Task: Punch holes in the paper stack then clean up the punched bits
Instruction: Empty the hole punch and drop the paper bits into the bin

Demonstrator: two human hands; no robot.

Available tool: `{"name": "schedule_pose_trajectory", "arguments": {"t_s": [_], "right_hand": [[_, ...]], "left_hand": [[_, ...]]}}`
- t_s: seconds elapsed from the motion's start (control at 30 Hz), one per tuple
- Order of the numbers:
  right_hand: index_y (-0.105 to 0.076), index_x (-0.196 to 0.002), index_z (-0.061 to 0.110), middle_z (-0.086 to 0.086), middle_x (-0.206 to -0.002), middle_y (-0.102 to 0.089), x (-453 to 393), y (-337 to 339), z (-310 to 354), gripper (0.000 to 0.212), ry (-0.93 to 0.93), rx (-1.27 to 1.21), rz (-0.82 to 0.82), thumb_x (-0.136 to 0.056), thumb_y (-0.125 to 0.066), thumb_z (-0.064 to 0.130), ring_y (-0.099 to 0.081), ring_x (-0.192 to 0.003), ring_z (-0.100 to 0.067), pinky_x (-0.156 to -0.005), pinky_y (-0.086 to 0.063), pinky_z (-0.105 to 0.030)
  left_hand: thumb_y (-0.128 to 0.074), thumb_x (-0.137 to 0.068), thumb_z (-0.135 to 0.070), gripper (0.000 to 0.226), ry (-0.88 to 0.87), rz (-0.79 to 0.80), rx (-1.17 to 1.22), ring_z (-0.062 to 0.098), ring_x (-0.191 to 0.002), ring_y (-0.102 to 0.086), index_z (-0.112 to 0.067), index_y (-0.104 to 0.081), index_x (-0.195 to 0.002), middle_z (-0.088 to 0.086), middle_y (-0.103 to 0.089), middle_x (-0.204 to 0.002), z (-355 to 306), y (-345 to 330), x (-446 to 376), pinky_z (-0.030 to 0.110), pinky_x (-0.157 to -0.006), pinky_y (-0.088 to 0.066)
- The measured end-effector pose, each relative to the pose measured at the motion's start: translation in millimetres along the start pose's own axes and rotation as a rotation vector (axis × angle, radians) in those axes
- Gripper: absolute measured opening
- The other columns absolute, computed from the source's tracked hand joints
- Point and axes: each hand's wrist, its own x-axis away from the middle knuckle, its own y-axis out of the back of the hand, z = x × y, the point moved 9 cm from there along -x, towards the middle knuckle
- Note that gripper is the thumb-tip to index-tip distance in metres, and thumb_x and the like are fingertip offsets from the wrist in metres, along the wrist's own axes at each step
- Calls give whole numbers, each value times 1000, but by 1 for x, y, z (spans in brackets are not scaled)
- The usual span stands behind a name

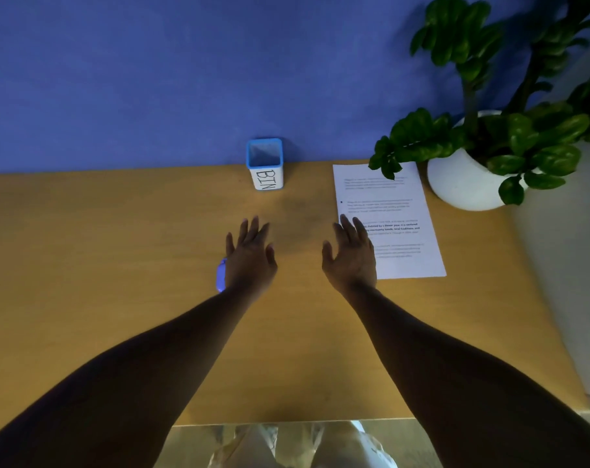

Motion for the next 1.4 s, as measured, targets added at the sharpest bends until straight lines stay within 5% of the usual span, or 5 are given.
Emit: {"name": "schedule_pose_trajectory", "arguments": {"t_s": [0.27, 0.57, 0.73, 0.97, 1.4], "right_hand": [[-47, -142, 10, -6, -156, -36, 15, -23, 37, 50, 48, -11, 53, -98, -47, 32, -19, -149, -25, -117, -24, -41], [-44, -143, 12, -7, -159, -30, 39, -62, 63, 50, 110, 0, 150, -99, -47, 33, -13, -151, -26, -117, -23, -40], [-38, -146, 14, -7, -162, -22, 51, -87, 74, 52, 105, 18, 214, -100, -42, 37, -6, -151, -26, -119, -18, -39], [-37, -145, 12, -12, -163, -15, 60, -112, 90, 52, 135, 31, 245, -100, -39, 35, -5, -151, -30, -122, -14, -44], [-27, -151, 11, -13, -164, -7, 70, -128, 88, 58, 150, 114, 208, -102, -27, 40, 1, -151, -30, -123, -5, -46]], "left_hand": [[-43, -99, -21, 51, 152, -8, 129, 19, -152, -19, -19, -39, -150, 2, -25, -163, 53, 19, 20, 39, -121, -22], [-50, -93, -28, 39, 342, -89, 269, 25, -116, -58, -26, -53, -132, -2, -56, -133, 97, 20, 46, 39, -85, -50], [-46, -94, -35, 30, 449, -74, 281, 24, -108, -59, -26, -56, -121, -2, -59, -122, 114, 6, 58, 36, -80, -45], [-33, -95, -50, 46, 490, -14, 257, 27, -98, -58, -15, -62, -104, 5, -60, -106, 124, -9, 61, 41, -80, -50], [-43, -101, -40, 33, 517, -95, 350, 18, -79, -50, -12, -62, -95, 3, -58, -109, 126, -12, 67, 31, -67, -37]]}}
